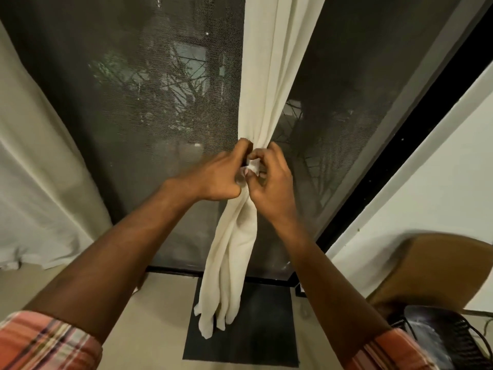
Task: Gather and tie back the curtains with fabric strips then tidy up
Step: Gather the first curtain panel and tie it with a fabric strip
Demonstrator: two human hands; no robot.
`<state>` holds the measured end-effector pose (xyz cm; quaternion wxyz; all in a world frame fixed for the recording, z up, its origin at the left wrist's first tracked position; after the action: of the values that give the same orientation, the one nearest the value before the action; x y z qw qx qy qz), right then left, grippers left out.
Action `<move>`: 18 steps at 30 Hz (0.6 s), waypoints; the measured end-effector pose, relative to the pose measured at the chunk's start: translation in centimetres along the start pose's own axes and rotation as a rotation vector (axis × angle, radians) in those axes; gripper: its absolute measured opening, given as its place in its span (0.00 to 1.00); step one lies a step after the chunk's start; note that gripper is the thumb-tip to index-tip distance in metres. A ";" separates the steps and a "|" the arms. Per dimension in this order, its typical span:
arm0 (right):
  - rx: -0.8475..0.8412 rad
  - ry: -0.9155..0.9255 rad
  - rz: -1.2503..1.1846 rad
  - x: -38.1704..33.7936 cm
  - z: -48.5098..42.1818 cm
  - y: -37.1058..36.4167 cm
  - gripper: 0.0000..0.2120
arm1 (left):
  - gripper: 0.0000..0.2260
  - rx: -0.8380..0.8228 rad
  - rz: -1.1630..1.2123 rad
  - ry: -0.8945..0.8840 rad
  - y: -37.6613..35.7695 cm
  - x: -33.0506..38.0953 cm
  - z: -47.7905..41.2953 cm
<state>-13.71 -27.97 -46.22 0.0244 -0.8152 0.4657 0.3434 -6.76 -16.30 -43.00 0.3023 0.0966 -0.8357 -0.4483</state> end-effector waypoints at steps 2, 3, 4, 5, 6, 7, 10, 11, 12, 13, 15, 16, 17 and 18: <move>-0.008 -0.122 -0.089 0.1 -0.3 0.2 0.15 | 0.21 -0.018 -0.006 0.012 0.2 0.3 -0.4; -0.008 -0.177 -0.126 0.2 -0.5 0.3 0.17 | 0.22 -0.025 -0.010 0.015 0.2 0.3 -0.6; -0.005 -0.220 -0.156 0.4 -0.5 0.4 0.19 | 0.23 -0.028 -0.014 0.018 0.2 0.3 -0.6; 0.000 -0.258 -0.177 0.6 -0.5 0.5 0.21 | 0.24 -0.024 -0.014 0.019 0.3 0.3 -0.7; -0.006 -0.298 -0.195 0.8 -0.5 0.5 0.23 | 0.25 -0.017 -0.006 0.019 0.3 0.3 -0.7; -0.025 -0.345 -0.216 1.0 -0.3 0.5 0.25 | 0.25 -0.012 0.017 0.020 0.2 0.2 -0.8; -0.105 -0.459 -0.218 2.1 0.1 0.2 0.29 | 0.23 0.008 0.134 0.017 -0.3 -0.1 -0.5; -0.140 -0.482 -0.201 2.3 0.2 0.1 0.30 | 0.22 0.013 0.166 0.019 -0.5 -0.3 -0.4; -0.178 -0.503 -0.182 2.5 0.3 0.1 0.30 | 0.22 0.016 0.196 0.021 -0.6 -0.5 -0.1; -0.209 -0.520 -0.168 2.6 0.5 0.2 0.29 | 0.21 0.020 0.237 0.023 -0.7 -0.4 0.2; -0.245 -0.530 -0.156 2.7 0.7 0.3 0.23 | 0.22 0.014 0.323 0.060 -1.0 -0.2 0.9; -0.262 -0.531 -0.155 2.6 0.8 0.3 0.20 | 0.23 0.002 0.374 0.106 -1.2 -0.2 1.2; -0.278 -0.535 -0.153 2.6 0.8 0.3 0.18 | 0.24 -0.017 0.431 0.159 -1.3 -0.1 1.4; -0.292 -0.537 -0.151 2.4 0.8 0.2 0.17 | 0.25 -0.030 0.468 0.188 -1.4 0.0 1.6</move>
<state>-13.48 -29.59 -48.18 0.0547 -0.7225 0.3268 0.6068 -7.84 -16.03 -44.79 0.4758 -0.0627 -0.7966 -0.3676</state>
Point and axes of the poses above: each hand's wrist, its own z-axis away from the middle knuckle, its own y-axis out of the back of the hand, x = y × z, the point moved 2 cm from there along -z, towards the middle knuckle, and after that the axes turned 13 degrees about x, right-handed, at the moved point
